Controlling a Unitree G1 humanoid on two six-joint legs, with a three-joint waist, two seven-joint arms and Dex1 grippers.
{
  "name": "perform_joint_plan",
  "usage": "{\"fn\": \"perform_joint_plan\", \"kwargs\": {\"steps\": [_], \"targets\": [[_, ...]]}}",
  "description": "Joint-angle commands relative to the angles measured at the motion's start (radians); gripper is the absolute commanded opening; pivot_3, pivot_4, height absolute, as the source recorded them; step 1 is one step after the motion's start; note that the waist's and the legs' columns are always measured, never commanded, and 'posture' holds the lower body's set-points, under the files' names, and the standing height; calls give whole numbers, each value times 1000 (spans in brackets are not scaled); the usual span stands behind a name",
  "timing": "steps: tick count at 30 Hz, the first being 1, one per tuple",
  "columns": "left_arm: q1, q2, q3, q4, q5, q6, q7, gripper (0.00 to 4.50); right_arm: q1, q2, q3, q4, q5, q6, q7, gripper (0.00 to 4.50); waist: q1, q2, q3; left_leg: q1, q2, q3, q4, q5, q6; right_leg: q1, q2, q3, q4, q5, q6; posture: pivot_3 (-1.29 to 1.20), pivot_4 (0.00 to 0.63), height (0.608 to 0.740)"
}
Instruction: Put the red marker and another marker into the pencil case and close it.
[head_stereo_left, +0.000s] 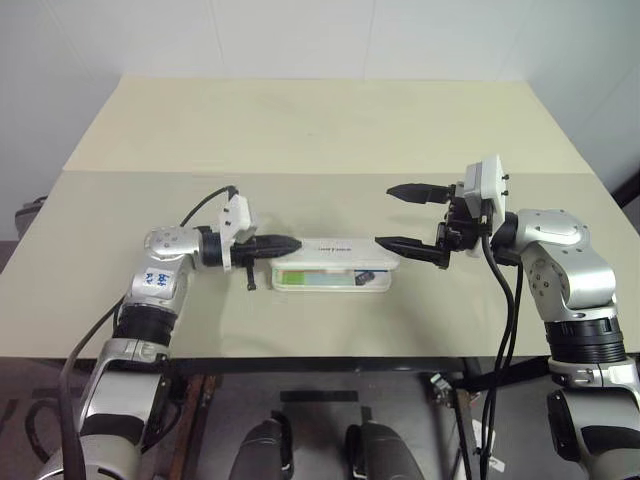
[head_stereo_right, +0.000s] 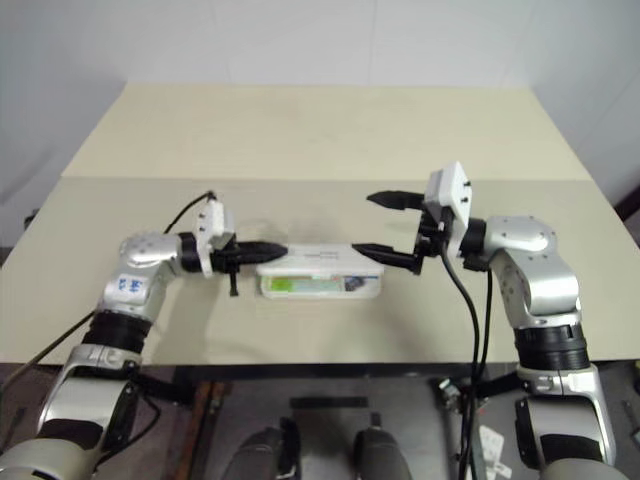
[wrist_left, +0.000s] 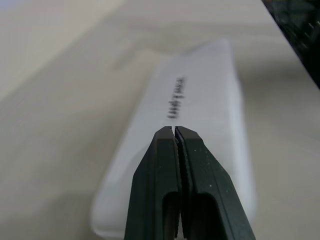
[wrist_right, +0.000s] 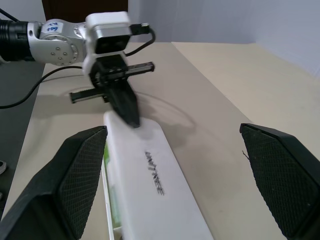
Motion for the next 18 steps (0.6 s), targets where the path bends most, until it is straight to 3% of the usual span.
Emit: {"fn": "perform_joint_plan", "kwargs": {"steps": [1,18], "targets": [[7,24,-20,-53,20,6,-21,49,-10,0,-12,-22,10,-12,-6,4500,2,0,0,0,0,0,0,0,0,0,0,0,0,0,0,0,150,740],[-86,-48,-127,-34,100,62,-2,49,9,15,-10,-41,11,-5,-33,4500,1,0,0,0,0,0,0,0,1,0,0,0,0,0,0,0,150,740]]}}
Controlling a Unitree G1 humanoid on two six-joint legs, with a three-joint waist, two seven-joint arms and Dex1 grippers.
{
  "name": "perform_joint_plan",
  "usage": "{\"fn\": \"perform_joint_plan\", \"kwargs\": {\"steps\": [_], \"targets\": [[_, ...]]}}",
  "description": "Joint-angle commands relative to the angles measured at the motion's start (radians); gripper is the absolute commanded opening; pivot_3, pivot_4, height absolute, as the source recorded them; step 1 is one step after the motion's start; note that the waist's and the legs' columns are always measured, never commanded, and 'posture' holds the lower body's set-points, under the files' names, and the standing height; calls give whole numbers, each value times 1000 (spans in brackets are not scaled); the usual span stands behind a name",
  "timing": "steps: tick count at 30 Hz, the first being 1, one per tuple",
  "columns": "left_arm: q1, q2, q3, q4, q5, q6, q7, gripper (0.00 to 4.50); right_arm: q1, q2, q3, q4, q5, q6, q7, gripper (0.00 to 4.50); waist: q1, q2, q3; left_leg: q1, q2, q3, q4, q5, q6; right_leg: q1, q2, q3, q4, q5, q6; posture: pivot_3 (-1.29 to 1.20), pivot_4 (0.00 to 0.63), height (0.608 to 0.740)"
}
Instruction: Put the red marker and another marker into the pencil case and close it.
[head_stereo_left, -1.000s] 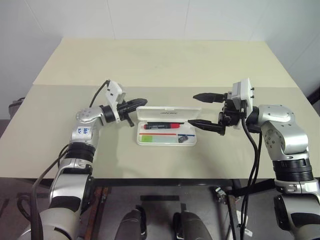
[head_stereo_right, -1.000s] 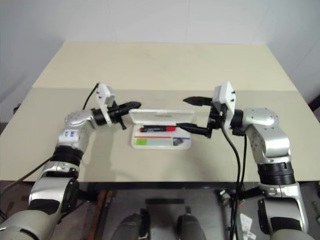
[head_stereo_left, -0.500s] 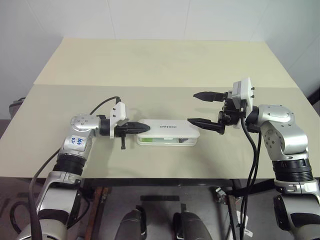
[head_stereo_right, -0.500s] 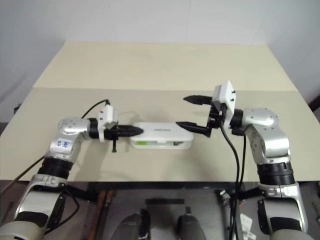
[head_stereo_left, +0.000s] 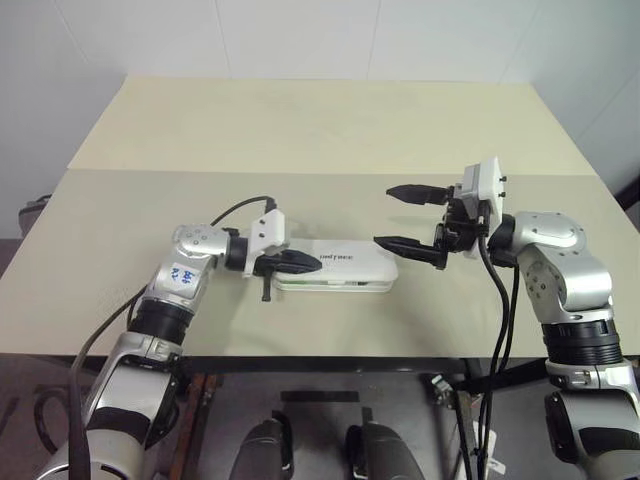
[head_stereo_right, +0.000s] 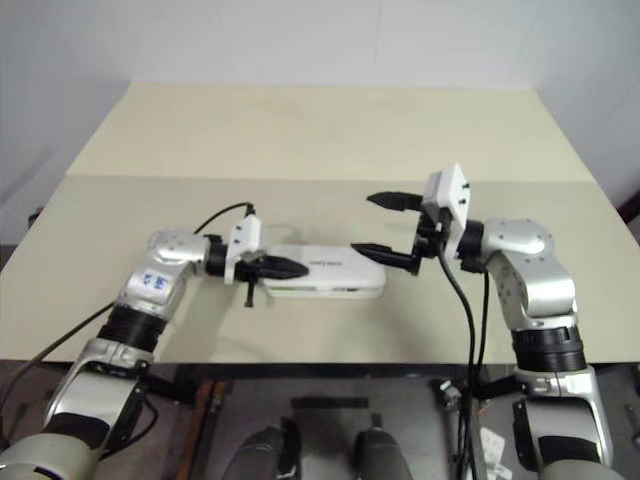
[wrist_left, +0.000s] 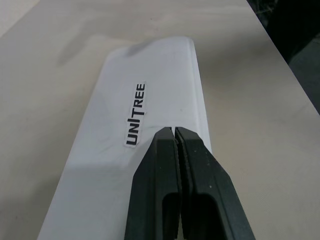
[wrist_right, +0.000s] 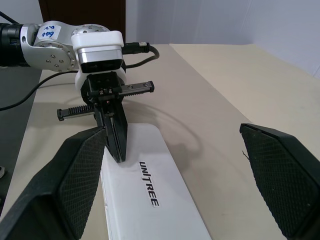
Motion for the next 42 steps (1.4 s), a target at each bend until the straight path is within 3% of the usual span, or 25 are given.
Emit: {"fn": "perform_joint_plan", "kwargs": {"steps": [1,20,27,30,34,41,42], "targets": [[-15,15,-17,-24,19,25,-17,49,0,-1,-11,-42,11,-5,-11,4500,0,0,0,0,0,0,0,0,0,0,0,0,0,0,0,0,150,740],[3,20,-52,-24,100,128,85,49,6,11,-11,-52,16,-2,-37,4500,-1,0,0,0,0,-1,3,0,0,0,0,4,4,0,0,0,150,740],[43,4,45,-116,-40,159,53,49,0,5,-16,-42,16,11,-43,4500,-2,0,0,0,0,-1,5,0,0,0,-1,8,5,0,0,0,150,740],[54,10,113,-172,-111,197,68,660,-2,0,-17,-35,12,12,-39,4500,-2,0,0,0,0,-1,4,0,0,0,-1,8,5,0,0,0,150,740],[73,46,226,-297,-219,265,93,1964,-2,-14,-11,-17,-1,0,-17,4500,-3,0,0,-1,0,-1,3,0,0,-1,-1,8,4,0,0,0,150,740],[132,115,304,-450,-294,299,107,4337,-6,-24,-10,17,-20,-21,23,4500,-3,0,0,0,0,-1,3,0,0,0,-1,8,4,0,0,0,150,740],[159,127,317,-475,-302,288,103,4479,-2,-30,-10,21,-22,-24,32,4500,-3,0,0,0,0,-1,3,0,0,0,-1,8,4,0,0,0,150,740]]}}
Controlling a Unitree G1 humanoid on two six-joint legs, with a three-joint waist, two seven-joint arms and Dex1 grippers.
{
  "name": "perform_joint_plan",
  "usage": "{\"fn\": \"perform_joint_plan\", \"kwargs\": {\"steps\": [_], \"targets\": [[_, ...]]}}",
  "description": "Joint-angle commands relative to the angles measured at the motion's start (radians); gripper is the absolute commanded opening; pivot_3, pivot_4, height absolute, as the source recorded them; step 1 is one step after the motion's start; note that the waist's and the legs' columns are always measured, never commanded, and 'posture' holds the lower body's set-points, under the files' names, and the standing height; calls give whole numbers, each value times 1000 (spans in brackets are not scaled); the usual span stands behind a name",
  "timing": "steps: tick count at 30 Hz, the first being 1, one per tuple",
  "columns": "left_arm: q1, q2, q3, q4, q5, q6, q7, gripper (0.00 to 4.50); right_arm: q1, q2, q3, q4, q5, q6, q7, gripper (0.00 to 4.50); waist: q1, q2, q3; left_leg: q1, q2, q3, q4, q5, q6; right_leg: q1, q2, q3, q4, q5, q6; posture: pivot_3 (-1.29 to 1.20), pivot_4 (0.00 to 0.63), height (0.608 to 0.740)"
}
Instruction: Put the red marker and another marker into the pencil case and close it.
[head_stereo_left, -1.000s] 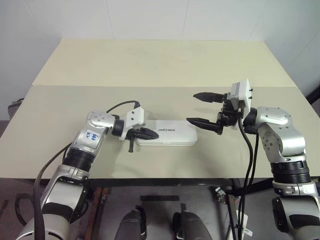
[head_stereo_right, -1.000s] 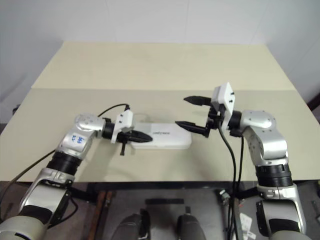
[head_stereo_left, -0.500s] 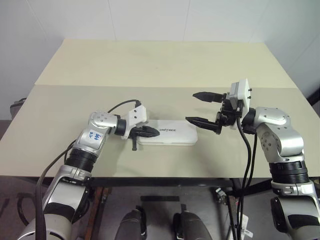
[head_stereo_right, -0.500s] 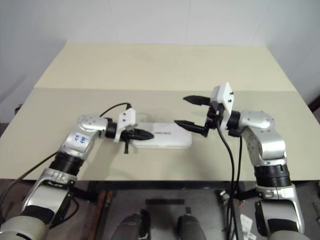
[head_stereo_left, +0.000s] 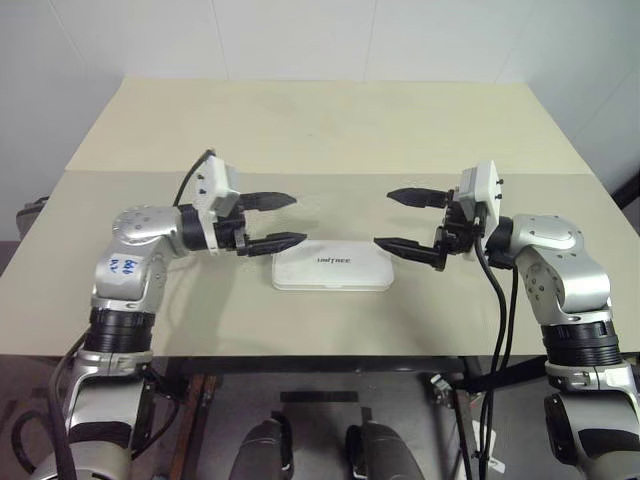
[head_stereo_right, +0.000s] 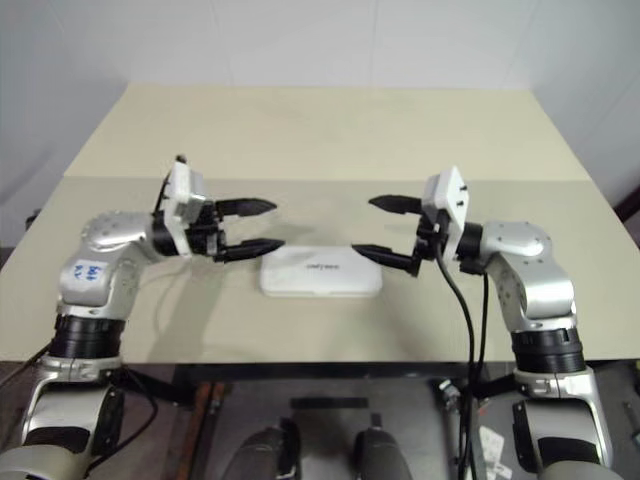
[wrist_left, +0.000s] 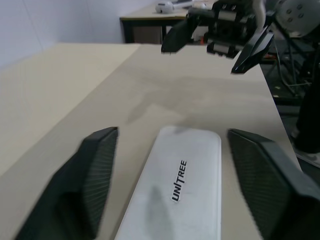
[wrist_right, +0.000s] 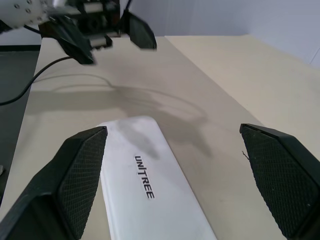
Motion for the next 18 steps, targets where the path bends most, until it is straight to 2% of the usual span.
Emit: {"fn": "perform_joint_plan", "kwargs": {"steps": [1,7,18], "targets": [[59,40,54,-102,-47,-27,-8,4479,-5,-29,-10,-6,2,-26,31,4500,0,0,0,0,0,0,0,0,0,0,0,0,0,0,0,0,150,740],[141,84,58,-114,-9,-136,-19,4479,6,-43,-9,2,-6,-57,70,4500,1,0,0,0,0,0,-1,0,0,0,0,0,-1,0,0,0,150,740],[113,67,26,-11,21,-270,-2,4479,39,-52,-3,19,-38,-122,94,4500,-1,0,0,0,0,1,-3,0,0,0,0,0,-3,0,0,0,150,740]]}}
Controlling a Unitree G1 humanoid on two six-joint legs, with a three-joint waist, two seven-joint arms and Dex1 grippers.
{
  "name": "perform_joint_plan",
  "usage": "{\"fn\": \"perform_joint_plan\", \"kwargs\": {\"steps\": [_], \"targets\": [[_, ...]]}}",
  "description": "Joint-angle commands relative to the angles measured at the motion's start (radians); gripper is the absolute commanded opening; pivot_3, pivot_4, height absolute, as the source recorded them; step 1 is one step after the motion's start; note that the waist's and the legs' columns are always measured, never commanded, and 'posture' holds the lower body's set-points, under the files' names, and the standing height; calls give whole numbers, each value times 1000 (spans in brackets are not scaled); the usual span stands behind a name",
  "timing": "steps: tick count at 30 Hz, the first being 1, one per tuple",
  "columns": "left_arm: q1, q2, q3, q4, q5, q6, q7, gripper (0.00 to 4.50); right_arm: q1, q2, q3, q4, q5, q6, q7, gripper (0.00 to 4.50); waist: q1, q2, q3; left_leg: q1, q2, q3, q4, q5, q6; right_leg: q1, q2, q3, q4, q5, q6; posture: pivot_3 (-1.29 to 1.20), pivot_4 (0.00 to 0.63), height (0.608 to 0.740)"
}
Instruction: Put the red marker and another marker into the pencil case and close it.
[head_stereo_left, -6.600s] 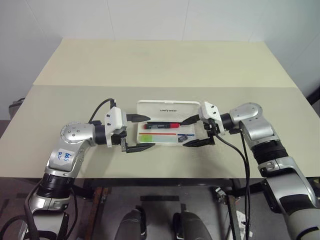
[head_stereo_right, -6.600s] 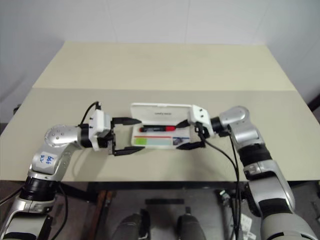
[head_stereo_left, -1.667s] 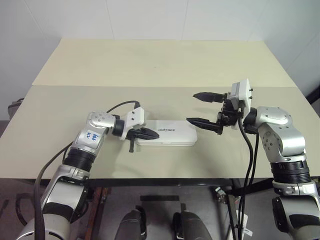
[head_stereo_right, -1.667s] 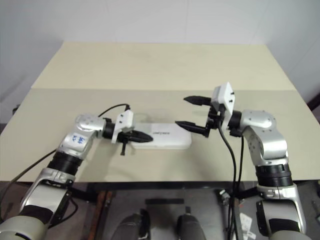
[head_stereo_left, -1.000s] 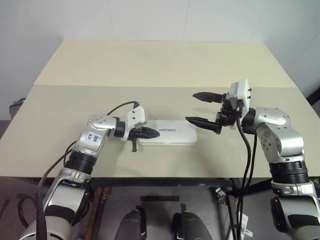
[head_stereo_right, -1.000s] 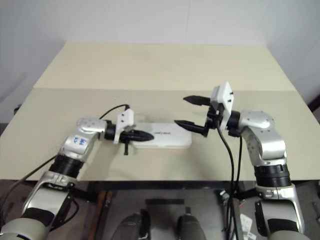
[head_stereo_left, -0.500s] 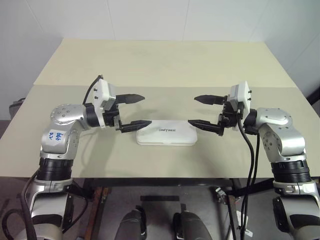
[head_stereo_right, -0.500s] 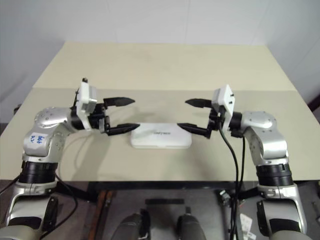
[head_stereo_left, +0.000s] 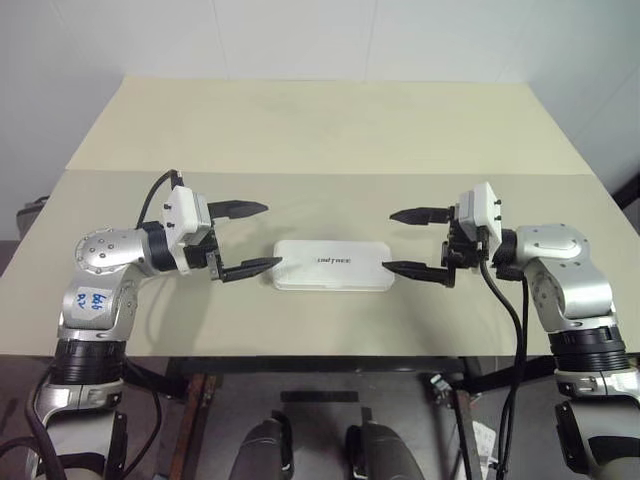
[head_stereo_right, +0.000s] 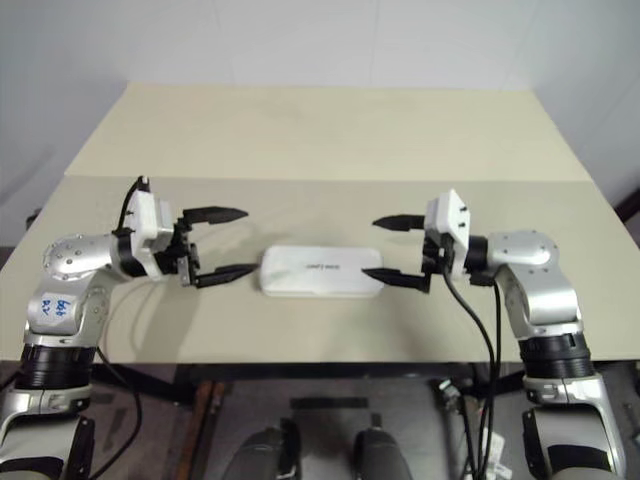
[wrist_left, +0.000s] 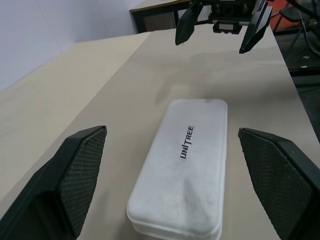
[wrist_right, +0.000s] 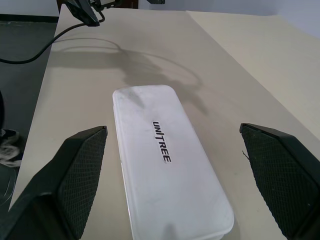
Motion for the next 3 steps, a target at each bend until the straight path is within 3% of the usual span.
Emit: {"fn": "perform_joint_plan", "kwargs": {"steps": [1,3], "targets": [[-18,-1,-2,-19,0,-20,10,4479,0,-11,-27,-3,4,-30,-11,4500,0,0,0,0,0,0,0,0,0,0,0,0,0,0,0,0,150,740],[-25,2,-6,-26,-7,-9,10,4479,1,-6,-20,14,-7,-50,-15,4500,1,0,0,0,0,0,-1,0,0,0,0,0,-1,0,0,0,150,740]]}}
